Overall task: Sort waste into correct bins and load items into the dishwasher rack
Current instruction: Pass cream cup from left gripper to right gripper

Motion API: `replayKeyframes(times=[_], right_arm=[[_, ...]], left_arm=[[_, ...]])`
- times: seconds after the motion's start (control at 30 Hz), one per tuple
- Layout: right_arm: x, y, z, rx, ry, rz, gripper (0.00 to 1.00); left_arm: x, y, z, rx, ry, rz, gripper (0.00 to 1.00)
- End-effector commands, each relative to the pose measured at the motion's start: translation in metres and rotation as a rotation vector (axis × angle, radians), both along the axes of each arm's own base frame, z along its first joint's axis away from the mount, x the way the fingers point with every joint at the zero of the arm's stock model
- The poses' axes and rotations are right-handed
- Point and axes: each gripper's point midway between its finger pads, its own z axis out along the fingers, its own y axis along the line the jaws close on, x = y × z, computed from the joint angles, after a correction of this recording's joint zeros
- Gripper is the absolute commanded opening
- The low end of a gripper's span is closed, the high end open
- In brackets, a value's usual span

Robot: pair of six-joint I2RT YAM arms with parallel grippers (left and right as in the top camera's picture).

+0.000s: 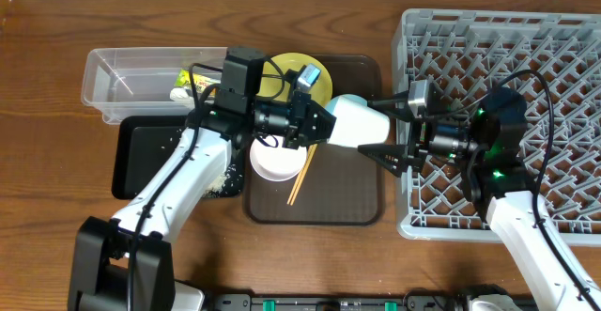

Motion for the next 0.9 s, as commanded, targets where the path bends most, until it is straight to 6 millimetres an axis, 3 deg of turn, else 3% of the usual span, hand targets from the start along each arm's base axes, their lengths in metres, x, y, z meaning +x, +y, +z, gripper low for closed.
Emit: replayKeyframes(times=[0.0,0.5,0.63,0.73,0.87], right_arm=[[0.001,0.004,0.004,-0.002,-0.018,0.004,0.87],[0.001,0.004,0.006,0.000,-0.032,0.003,0.66],[0.001,0.004,0.005,-0.001,-0.023,0.002,0.54],[0.006,0.002,0.000,-0.014,0.003,-0.032,0.47],[0.018,-0.004,-0.017,-0.057,0.083,-0.127,0.40]], left_arm=[[-0.009,-0.006,0.001,-0.013,0.005,-0.039,0.06],[-0.009,-0.006,0.000,-0.011,0.003,-0.037,0.07],[0.000,-0.006,-0.006,0.015,-0.084,-0.004,0.16],[0.008,-0.006,-0.014,0.054,-0.139,0.038,0.17],[0.017,-0.004,-0.020,0.091,-0.190,0.074,0.31]])
